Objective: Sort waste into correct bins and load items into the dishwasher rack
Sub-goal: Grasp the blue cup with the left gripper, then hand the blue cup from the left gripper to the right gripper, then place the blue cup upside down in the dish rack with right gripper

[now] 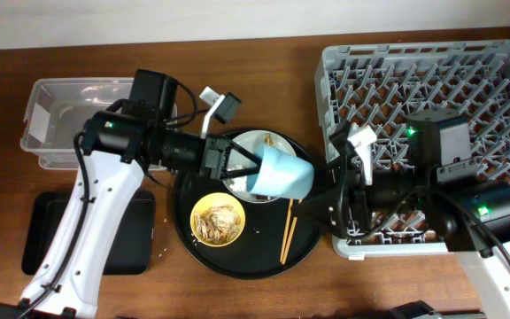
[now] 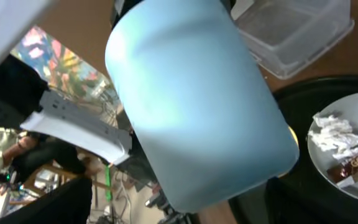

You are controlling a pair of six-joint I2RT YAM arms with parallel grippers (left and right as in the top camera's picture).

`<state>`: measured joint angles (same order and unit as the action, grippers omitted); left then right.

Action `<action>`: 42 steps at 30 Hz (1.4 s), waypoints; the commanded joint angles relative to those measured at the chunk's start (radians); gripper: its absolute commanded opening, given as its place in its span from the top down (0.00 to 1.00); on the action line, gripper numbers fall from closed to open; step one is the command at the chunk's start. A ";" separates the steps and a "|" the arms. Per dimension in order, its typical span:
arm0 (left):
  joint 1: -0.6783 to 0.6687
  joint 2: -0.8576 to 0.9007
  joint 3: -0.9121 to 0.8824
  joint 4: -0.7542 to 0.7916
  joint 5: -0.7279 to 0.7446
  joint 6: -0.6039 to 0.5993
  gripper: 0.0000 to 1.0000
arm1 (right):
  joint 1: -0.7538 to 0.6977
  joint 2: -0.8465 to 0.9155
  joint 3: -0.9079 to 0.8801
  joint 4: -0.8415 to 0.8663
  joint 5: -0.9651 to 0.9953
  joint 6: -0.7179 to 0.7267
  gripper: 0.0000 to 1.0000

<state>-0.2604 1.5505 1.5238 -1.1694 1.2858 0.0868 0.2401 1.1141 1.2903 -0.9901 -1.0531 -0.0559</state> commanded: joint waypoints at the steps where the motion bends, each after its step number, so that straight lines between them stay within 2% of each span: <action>1: -0.024 0.003 0.002 -0.041 0.087 0.035 1.00 | 0.027 0.020 0.011 0.082 -0.003 0.041 0.11; 4: -0.024 0.003 0.002 -0.057 0.089 0.035 1.00 | 0.027 0.020 0.011 0.104 0.019 0.095 0.12; 5: -0.023 0.003 0.002 -0.054 0.112 0.036 1.00 | 0.027 0.021 0.011 0.079 0.100 0.146 0.12; 7: -0.003 0.003 0.002 -0.055 0.144 0.039 1.00 | 0.027 0.021 0.011 0.023 0.192 0.146 0.12; 11: 0.008 0.002 0.002 -0.056 0.143 0.043 1.00 | 0.027 0.020 0.011 0.029 0.192 0.141 0.12; 16: 0.005 0.001 0.002 -0.056 0.143 0.043 1.00 | 0.028 0.020 0.011 0.121 -0.055 0.037 0.09; 21: -0.020 0.001 0.002 -0.055 0.139 0.051 1.00 | 0.028 0.028 0.011 0.167 -0.105 0.038 0.10; 22: -0.021 0.001 0.002 -0.055 0.138 0.063 1.00 | 0.029 0.030 0.011 0.164 -0.118 0.038 0.15; 25: -0.020 0.001 0.002 -0.049 0.131 0.065 1.00 | 0.028 0.031 0.011 0.135 -0.140 0.037 0.38; 28: -0.020 0.001 0.002 -0.043 0.131 0.065 0.98 | 0.015 0.029 0.011 0.113 -0.139 0.038 0.50; 29: -0.020 0.001 0.002 -0.043 0.115 0.065 0.74 | -0.005 0.021 0.011 0.099 -0.130 0.038 0.51; 30: -0.020 0.001 0.002 -0.046 0.076 0.065 0.40 | -0.038 0.010 0.011 0.080 -0.107 0.038 0.52; 31: -0.020 0.001 0.002 -0.052 0.036 0.064 0.33 | -0.058 0.002 0.011 0.063 -0.087 0.039 0.52; 32: -0.020 0.001 0.002 -0.062 -0.015 0.064 0.08 | -0.103 -0.014 0.011 0.026 -0.042 0.045 0.52; 33: -0.020 0.001 0.002 -0.097 -0.195 0.034 0.01 | -0.225 -0.051 0.011 -0.082 0.095 0.072 0.52; 36: -0.020 0.001 0.002 -0.116 -0.354 -0.019 0.01 | -0.377 -0.083 0.011 -0.213 0.281 0.072 0.52; 39: -0.021 0.001 0.002 -0.126 -0.432 -0.034 0.01 | -0.525 -0.078 0.011 -0.372 0.653 0.143 0.52; 41: -0.027 0.001 0.002 -0.127 -0.470 -0.037 0.01 | -0.541 -0.044 0.010 -0.445 0.813 0.221 0.52; 42: -0.035 0.001 0.002 -0.126 -0.511 -0.059 0.01 | -0.539 -0.023 0.010 -0.462 0.826 0.222 0.52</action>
<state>-0.2802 1.5551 1.5223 -1.2938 0.9154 0.0654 -0.2882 1.0451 1.2957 -1.4158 -0.5117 0.0837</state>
